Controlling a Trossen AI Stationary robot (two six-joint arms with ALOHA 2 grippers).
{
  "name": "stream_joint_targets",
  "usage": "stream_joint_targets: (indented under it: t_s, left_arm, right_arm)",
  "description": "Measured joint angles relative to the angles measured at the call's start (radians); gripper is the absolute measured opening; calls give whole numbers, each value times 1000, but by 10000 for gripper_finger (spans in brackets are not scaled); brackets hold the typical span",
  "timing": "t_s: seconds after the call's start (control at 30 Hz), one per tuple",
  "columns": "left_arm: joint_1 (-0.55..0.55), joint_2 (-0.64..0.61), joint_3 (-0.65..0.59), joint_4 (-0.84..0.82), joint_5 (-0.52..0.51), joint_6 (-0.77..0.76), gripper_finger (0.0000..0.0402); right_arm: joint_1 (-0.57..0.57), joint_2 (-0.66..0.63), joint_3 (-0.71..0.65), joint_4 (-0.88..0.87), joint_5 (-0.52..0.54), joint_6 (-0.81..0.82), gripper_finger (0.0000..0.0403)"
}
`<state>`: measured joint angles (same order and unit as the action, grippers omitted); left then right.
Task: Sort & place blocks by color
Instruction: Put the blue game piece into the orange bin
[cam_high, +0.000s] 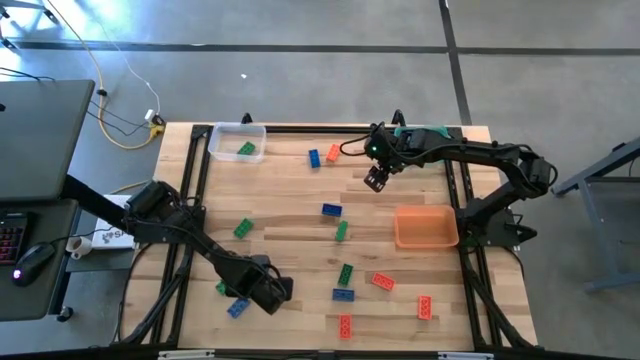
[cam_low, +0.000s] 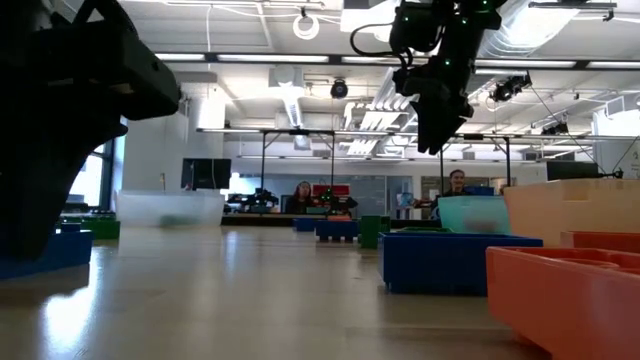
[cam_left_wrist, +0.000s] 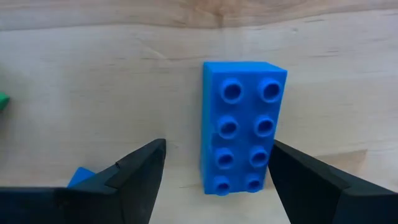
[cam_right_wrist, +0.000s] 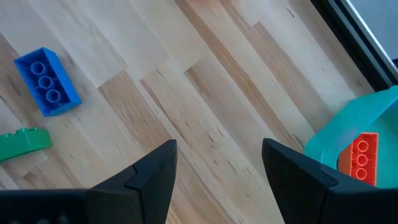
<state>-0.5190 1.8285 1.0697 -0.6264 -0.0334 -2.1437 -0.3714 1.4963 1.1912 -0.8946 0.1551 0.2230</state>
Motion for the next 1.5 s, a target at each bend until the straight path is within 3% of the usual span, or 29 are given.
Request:
stream_joint_targets:
  t_s: [0.3,0.63,0.9,1.07,1.3,1.5]
  left_arm:
    - [0,26,4,-9,0,11,252]
    - [-1,28,1,-13,5,107,113]
    - [-1,15,0,7,-7,170,110]
    - [4,-43,-4,35,-119,223,110]
    - [53,-150,-2,35,-177,369,110]
    - [135,-253,-1,28,-184,598,110]
  right_arm:
    - [0,0,0,8,0,3,224]
    - [0,0,0,39,0,3,224]
    - [0,0,0,46,-4,3,224]
    - [0,0,0,48,-30,-22,224]
    - [0,0,0,106,-176,-97,224]
    - [1,0,0,213,-334,-164,224]
